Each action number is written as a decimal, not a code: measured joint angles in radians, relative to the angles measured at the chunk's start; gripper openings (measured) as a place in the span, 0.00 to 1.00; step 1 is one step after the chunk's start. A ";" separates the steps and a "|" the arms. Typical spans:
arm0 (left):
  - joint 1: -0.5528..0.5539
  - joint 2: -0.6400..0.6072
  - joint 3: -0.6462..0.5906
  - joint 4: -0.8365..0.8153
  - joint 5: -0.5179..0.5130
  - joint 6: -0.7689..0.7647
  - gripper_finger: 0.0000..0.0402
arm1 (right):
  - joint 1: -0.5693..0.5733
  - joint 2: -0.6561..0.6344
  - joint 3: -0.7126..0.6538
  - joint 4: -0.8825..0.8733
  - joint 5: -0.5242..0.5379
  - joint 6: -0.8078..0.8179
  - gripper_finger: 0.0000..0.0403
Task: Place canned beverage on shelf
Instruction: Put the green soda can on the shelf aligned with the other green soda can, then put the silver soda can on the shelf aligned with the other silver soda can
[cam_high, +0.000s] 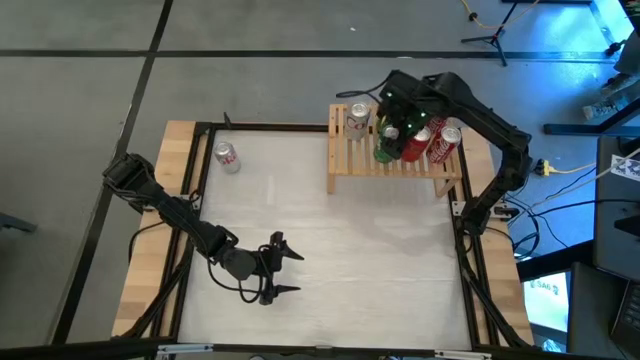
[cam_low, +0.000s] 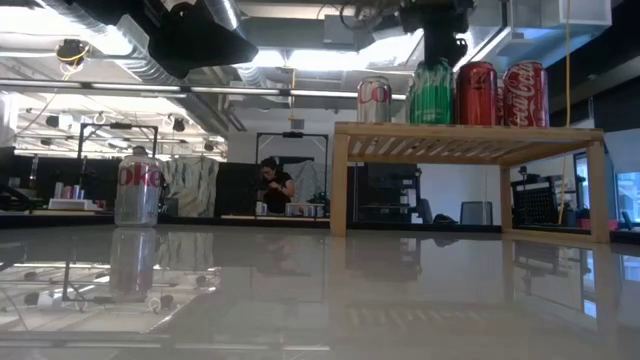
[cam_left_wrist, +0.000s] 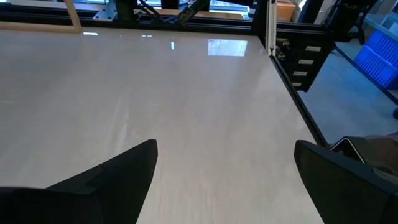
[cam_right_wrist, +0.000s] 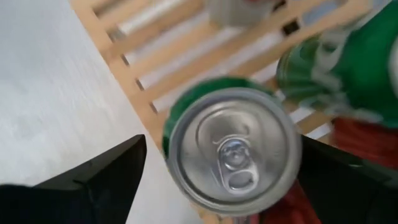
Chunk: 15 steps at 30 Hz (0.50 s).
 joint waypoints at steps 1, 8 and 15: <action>0.000 0.000 0.000 0.000 -0.005 0.000 0.92 | 0.004 -0.001 0.025 -0.001 0.001 0.000 0.94; 0.002 0.000 0.000 0.000 -0.024 0.003 0.92 | 0.047 -0.007 0.237 0.003 0.009 0.019 0.94; 0.041 0.000 0.000 -0.019 -0.037 0.026 0.92 | 0.252 -0.102 0.265 0.002 0.034 0.066 0.94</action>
